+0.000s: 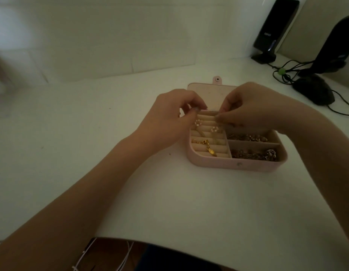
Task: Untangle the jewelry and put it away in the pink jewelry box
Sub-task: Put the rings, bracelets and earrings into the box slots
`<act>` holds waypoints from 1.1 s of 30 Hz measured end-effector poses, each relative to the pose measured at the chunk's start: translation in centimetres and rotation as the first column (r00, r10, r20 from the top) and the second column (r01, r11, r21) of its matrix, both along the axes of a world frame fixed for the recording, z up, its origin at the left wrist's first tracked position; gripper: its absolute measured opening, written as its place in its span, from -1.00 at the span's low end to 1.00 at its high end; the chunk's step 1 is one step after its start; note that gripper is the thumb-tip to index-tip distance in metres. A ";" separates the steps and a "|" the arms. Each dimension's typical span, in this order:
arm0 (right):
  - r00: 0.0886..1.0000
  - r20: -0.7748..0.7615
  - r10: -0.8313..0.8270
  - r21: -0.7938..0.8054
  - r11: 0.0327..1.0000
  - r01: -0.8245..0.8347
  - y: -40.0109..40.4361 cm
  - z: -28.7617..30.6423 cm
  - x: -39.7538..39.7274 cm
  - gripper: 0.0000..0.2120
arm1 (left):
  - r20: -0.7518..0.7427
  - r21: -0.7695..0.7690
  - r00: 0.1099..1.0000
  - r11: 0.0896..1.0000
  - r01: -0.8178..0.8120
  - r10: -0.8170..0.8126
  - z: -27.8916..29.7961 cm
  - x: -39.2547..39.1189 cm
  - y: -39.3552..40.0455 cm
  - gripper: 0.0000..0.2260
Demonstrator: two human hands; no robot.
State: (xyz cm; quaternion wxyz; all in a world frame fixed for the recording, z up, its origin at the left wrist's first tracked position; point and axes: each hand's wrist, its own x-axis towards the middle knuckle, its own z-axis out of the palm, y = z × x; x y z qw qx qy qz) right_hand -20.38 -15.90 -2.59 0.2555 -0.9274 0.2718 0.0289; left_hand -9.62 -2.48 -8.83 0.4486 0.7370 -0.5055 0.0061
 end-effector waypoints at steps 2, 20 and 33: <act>1.000 -0.003 -0.009 -0.031 0.999 0.009 -0.2 -0.6 0.3 -0.91 | 0.011 0.011 1.000 1.000 0.002 -0.002 -0.2 0.1 -0.1 -0.85; 0.949 -0.310 0.057 -0.106 0.990 -0.095 -0.5 0.8 4.1 -0.80 | 0.058 0.040 0.998 0.999 -0.004 0.002 -0.4 0.2 -0.3 -0.81; 0.972 -0.234 0.000 0.044 0.999 0.010 -2.0 1.8 2.6 -0.86 | 0.041 0.026 0.999 1.000 0.003 -0.004 -0.2 0.1 -0.3 -0.82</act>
